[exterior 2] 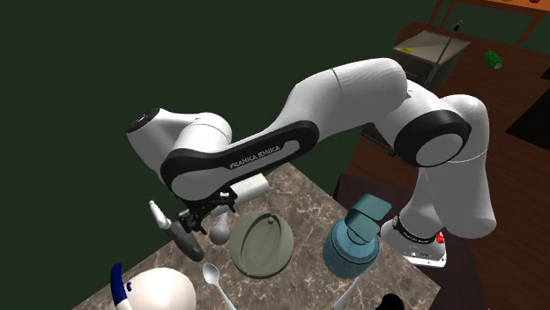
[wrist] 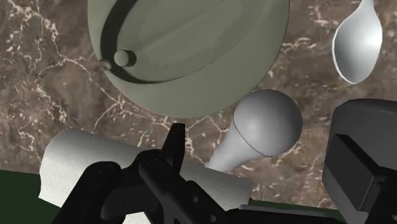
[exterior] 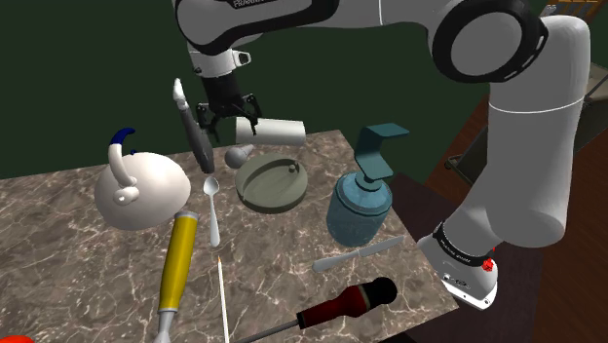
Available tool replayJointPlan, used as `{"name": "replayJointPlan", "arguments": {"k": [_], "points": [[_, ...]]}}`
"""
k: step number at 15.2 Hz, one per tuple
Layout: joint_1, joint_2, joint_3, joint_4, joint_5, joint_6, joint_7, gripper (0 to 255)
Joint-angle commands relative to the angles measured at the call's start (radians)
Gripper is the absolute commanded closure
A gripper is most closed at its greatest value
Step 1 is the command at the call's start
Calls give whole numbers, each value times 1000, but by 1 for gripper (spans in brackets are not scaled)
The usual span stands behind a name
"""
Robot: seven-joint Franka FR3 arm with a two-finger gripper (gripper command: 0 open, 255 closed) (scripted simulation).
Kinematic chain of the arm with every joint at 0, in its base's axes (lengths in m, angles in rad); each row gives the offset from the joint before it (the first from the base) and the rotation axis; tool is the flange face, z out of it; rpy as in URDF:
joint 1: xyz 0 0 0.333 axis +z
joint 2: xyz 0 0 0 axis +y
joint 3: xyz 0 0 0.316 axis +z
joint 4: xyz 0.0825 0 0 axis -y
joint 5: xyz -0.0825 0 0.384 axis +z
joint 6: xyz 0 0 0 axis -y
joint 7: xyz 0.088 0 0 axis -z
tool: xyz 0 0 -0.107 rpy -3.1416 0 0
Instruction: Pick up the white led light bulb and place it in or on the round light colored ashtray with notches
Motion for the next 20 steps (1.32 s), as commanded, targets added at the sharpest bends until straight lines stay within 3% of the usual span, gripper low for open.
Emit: {"name": "replayJointPlan", "arguments": {"k": [1,7,16,17,20], "points": [[-2,124,16,106,-7,-24,-112,0],[-66,117,103,2,-51,65,-87,0],[-83,118,125,-22,-63,87,-80,0],[-86,110,125,-30,-62,88,-82,255],[-89,99,126,-44,-60,90,-83,255]]}}
